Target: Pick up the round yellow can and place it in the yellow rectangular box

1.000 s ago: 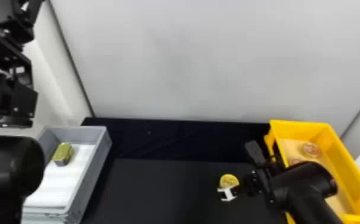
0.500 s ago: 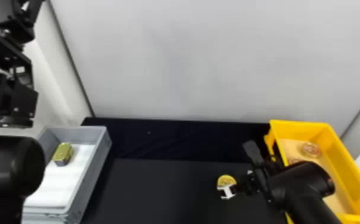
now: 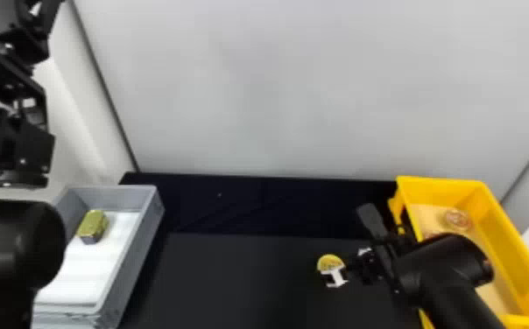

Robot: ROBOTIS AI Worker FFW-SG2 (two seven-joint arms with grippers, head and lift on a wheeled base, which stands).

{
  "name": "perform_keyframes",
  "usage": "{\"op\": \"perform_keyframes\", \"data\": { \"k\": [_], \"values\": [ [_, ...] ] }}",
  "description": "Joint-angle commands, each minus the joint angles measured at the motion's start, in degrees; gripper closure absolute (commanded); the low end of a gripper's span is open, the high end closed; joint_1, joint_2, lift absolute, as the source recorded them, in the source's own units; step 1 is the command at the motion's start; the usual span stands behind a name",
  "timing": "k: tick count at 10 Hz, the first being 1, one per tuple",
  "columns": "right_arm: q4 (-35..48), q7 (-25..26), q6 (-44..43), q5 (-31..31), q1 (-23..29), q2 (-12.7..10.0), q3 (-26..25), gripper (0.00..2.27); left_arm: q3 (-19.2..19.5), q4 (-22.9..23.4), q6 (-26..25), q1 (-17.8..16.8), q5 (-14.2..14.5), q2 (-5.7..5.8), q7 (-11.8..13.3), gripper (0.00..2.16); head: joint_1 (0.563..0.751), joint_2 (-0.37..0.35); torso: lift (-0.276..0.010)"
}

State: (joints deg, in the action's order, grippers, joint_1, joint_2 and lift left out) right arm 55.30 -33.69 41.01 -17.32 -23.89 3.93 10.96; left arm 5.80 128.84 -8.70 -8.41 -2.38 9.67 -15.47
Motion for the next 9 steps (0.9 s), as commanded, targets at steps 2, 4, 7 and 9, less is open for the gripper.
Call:
{"op": "perform_keyframes", "data": {
  "k": [2,4,7,9],
  "values": [
    [0.1,-0.2,-0.3,0.1,0.1,-0.2,0.3,0.59,0.2,0.0,0.0,0.2,0.0,0.09,0.0,0.13,0.663,0.054,0.000],
    [4.7,-0.9,1.7,0.1,1.2,-0.1,0.1,0.59,0.5,0.3,0.0,0.4,0.0,0.44,0.0,0.13,0.663,0.054,0.000],
    [15.4,-0.6,5.2,0.0,1.7,1.8,-3.4,0.59,0.9,0.5,-0.4,0.8,0.0,0.80,0.0,0.13,0.663,0.054,0.000],
    [23.0,0.5,7.3,-0.4,0.6,4.2,-6.5,0.59,0.8,0.7,-0.9,0.7,0.0,0.97,0.1,0.13,0.663,0.054,0.000]
  ]
}}
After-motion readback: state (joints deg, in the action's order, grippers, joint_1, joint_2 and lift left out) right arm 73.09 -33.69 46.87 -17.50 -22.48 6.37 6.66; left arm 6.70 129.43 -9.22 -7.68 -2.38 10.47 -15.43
